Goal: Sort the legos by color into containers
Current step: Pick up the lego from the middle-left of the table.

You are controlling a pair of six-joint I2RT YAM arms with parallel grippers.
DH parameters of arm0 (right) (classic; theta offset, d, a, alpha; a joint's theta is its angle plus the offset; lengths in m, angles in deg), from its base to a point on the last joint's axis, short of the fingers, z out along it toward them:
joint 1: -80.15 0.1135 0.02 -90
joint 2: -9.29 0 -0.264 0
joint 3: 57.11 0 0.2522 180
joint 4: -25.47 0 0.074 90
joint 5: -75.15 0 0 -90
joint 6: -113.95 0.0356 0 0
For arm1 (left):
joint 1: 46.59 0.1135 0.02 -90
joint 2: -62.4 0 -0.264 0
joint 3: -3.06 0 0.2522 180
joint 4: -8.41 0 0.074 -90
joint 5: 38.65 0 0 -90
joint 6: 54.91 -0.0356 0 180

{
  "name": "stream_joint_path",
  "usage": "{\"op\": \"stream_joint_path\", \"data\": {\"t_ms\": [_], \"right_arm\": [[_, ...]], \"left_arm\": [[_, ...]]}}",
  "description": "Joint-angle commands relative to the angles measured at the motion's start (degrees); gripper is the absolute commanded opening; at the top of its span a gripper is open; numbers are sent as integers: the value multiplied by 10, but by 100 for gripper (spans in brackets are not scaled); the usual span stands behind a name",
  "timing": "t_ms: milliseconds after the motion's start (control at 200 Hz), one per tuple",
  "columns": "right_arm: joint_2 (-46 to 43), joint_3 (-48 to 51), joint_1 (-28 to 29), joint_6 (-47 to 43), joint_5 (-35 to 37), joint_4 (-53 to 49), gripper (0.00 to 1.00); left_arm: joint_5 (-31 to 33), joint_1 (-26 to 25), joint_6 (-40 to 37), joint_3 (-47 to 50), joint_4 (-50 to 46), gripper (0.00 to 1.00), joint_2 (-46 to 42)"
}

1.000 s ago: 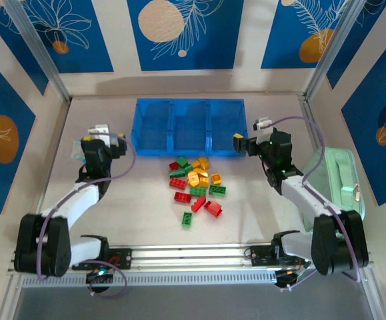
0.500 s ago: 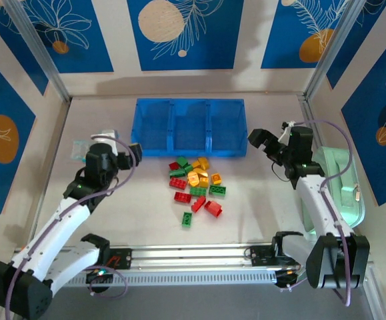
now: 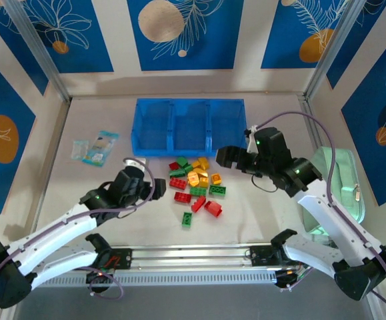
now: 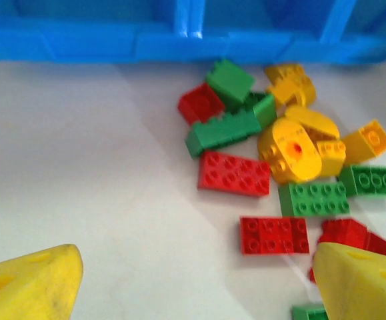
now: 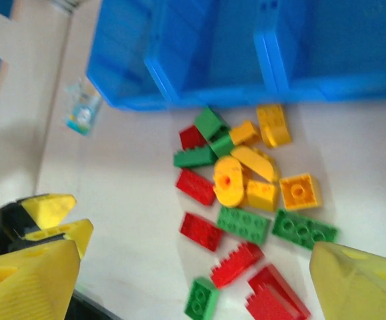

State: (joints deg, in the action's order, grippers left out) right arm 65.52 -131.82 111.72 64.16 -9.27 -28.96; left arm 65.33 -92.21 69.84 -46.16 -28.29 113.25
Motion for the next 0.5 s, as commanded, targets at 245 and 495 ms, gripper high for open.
{"op": "stream_joint_path", "data": {"t_ms": [245,495], "right_arm": [[0,50,53,9,62,-104,82],[18,111,26,-6,37,-57,79]], "left_arm": [[30,-170,63,-51,-1,83,169],[14,-225,85,-102,-2,79,297]]}}
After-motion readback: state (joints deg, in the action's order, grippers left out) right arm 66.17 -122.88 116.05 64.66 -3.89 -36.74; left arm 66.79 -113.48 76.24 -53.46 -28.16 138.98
